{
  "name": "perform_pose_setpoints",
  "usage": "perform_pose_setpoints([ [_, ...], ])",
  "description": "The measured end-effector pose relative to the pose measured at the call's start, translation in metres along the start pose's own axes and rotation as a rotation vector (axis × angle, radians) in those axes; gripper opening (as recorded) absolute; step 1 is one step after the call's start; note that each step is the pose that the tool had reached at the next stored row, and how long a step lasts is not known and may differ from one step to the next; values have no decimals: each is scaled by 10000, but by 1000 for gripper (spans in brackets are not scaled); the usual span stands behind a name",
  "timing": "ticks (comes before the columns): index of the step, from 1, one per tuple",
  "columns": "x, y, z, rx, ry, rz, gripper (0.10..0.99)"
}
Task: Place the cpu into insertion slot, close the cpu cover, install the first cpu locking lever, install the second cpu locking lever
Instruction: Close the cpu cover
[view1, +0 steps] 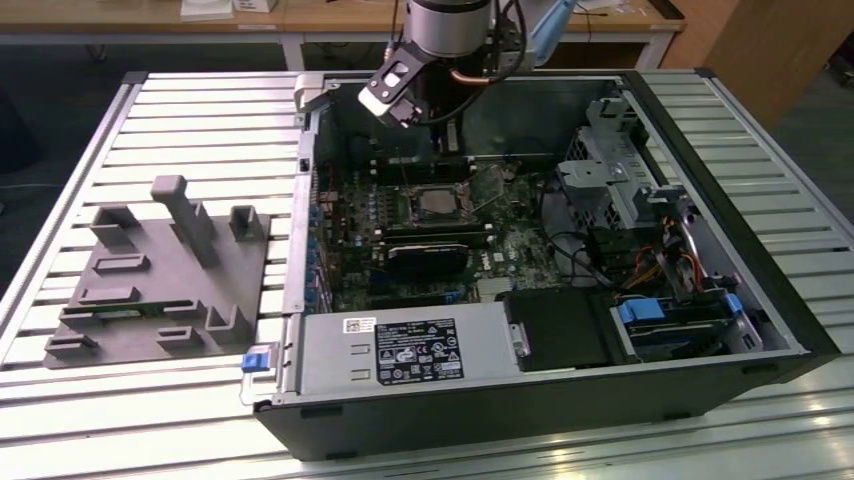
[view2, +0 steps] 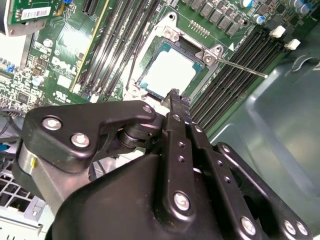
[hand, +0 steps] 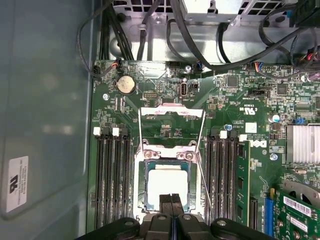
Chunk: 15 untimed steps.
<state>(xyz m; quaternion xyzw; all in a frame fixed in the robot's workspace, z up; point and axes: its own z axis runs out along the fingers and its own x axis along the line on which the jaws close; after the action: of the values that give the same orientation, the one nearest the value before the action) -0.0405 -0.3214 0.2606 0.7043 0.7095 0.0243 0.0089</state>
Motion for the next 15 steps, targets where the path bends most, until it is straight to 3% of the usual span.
perform_pose_setpoints([
  [9,0,4,-23,1,0,-2,106],
  [15,0,55,-21,1,-1,0,106],
])
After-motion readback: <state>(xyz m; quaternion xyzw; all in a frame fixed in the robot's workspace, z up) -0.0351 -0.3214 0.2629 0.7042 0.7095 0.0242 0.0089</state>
